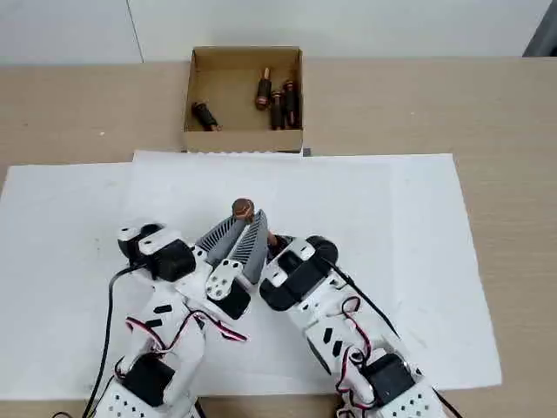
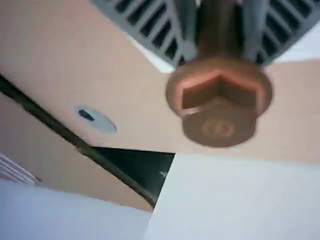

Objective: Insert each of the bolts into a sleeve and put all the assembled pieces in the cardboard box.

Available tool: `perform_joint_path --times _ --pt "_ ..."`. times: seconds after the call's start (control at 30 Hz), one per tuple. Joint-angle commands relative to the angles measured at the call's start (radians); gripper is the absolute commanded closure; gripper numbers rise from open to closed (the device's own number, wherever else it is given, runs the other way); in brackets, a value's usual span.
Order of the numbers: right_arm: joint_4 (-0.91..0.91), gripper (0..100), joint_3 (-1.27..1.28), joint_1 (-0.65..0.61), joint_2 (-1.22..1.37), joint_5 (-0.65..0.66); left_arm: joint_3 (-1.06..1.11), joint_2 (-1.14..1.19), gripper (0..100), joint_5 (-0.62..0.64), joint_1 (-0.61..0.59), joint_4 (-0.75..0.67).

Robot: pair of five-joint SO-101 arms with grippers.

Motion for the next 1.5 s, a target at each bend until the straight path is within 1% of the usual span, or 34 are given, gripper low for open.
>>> perform_joint_path --times 0.0,0.33,0.53,0.77,0.87,1.03,1.23,1.47 --pt "-0.004 99.6 0.014 0.025 -0.015 0.009 -0.007 -0.014 99 -0.008 0.006 0.026" --pt "-0.005 99.6 0.014 0.019 -0.015 0.009 -0.007 -0.012 99 -0.003 0.008 0.026" --pt "-0.005 99.6 0.014 -0.019 -0.015 0.009 -0.007 -0.012 99 -0.003 0.008 0.026" --pt "-0.004 99.6 0.014 -0.027 -0.015 0.011 -0.007 -0.012 99 -0.002 0.008 0.028" --pt "-0.005 99.6 0.014 -0.027 -0.015 0.011 -0.007 -0.012 99 -0.002 0.026 0.035" --pt "-0.005 99.6 0.014 -0.025 -0.015 0.011 -0.007 -0.012 99 -0.002 0.11 0.173" --pt "-0.005 99.6 0.011 -0.025 -0.015 0.011 -0.007 -0.012 99 -0.006 0.163 0.353" --pt "-0.005 99.6 0.012 -0.027 -0.015 0.011 -0.007 -0.012 99 -0.026 0.17 0.376"
